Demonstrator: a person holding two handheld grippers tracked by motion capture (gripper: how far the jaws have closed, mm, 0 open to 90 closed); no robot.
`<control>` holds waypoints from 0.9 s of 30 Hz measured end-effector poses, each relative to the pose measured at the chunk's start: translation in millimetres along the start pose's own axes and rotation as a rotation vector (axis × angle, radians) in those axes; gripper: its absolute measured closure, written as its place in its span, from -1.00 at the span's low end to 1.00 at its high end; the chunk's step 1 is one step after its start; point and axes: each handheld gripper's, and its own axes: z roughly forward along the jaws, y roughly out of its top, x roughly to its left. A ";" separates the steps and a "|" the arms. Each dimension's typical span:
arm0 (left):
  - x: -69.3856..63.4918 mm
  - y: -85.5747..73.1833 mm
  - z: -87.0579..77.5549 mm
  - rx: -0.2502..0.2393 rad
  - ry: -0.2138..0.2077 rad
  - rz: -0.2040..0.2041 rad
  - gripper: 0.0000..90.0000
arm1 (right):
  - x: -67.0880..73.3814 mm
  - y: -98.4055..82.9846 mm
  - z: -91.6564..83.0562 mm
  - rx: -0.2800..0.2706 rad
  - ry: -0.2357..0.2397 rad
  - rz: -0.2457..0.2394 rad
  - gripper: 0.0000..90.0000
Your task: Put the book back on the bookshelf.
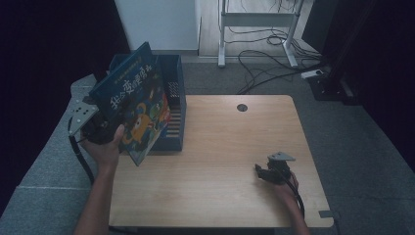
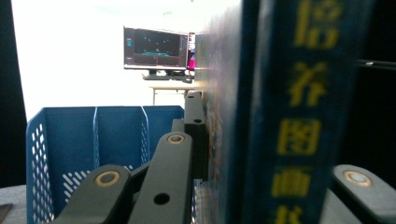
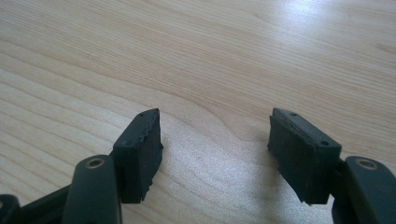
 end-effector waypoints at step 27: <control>-2.4 -7.5 52.8 -0.014 0.105 0.007 0.82 | 0.3 -0.7 -0.7 0.000 -0.005 0.001 -0.25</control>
